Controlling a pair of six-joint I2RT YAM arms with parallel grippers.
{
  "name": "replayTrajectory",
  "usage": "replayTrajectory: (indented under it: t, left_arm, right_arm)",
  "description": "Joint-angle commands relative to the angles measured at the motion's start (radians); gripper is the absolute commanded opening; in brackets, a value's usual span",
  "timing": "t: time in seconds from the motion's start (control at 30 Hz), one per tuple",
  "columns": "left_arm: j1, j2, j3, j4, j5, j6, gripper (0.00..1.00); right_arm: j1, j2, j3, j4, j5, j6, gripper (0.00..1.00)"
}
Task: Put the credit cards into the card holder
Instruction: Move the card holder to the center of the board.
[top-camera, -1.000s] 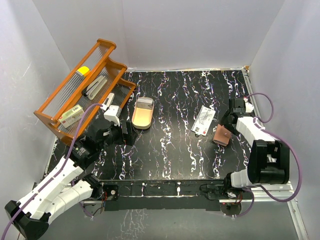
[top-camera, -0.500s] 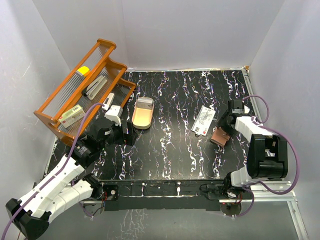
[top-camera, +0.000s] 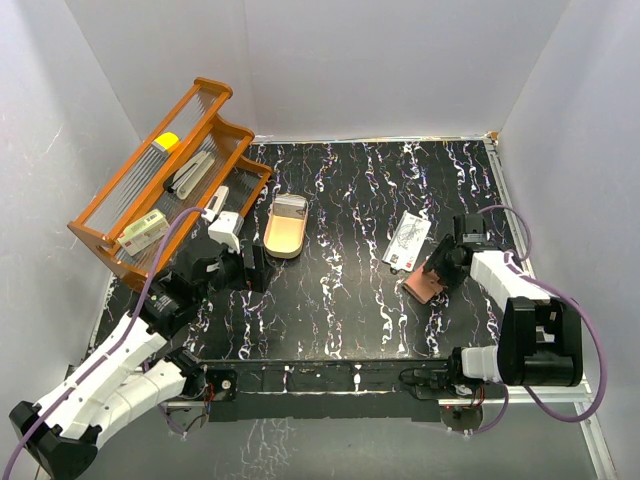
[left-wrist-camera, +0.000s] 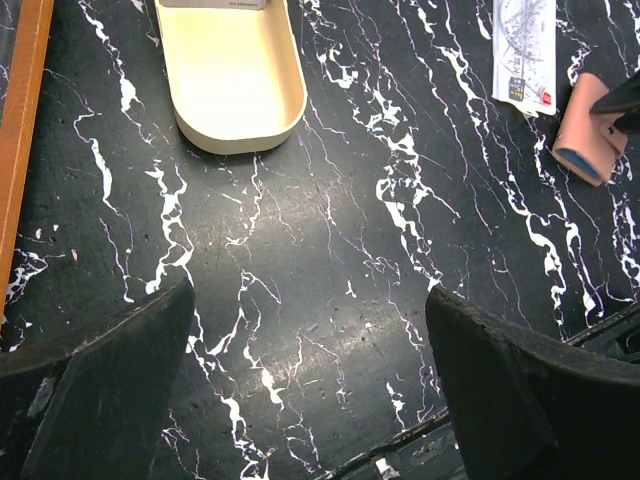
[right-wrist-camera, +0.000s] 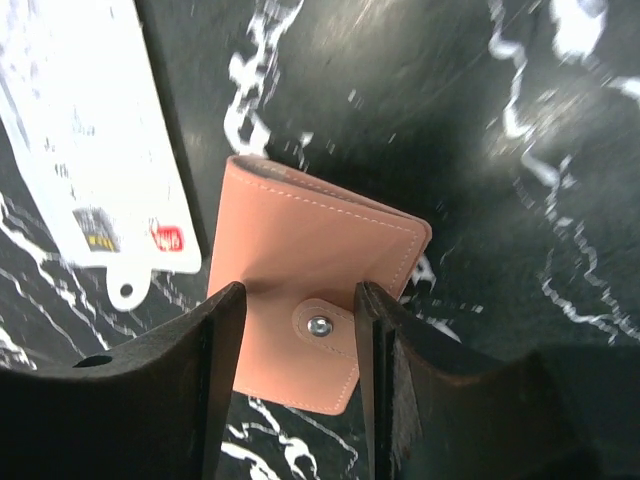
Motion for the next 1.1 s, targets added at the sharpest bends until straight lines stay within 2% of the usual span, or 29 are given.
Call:
replayTrajectory:
  t: [0.0, 0.23, 0.43, 0.73, 0.9, 1.07]
  left_arm:
    - [0.006, -0.030, 0.011, -0.001, -0.008, 0.008, 0.99]
    - [0.006, -0.024, 0.023, -0.018, -0.016, 0.005, 0.99]
    - [0.006, -0.014, 0.033, -0.038, -0.035, 0.003, 0.99]
    - [0.006, -0.040, 0.042, -0.064, -0.098, 0.002, 0.99]
    - [0.006, -0.053, 0.043, -0.071, -0.122, -0.010, 0.98]
    - [0.005, -0.061, 0.041, -0.074, -0.139, -0.017, 0.99]
  right_arm:
    - [0.104, -0.053, -0.019, -0.110, -0.006, 0.030, 0.45]
    - [0.269, -0.035, -0.017, -0.094, 0.018, 0.112, 0.46]
    - [0.509, 0.017, 0.024, -0.068, 0.065, 0.160, 0.45]
    - [0.847, 0.156, 0.176, -0.036, 0.163, 0.118, 0.43]
    - [0.910, 0.223, 0.267, -0.076, 0.209, 0.102, 0.41]
    - [0.934, 0.228, 0.376, -0.254, 0.341, 0.204, 0.40]
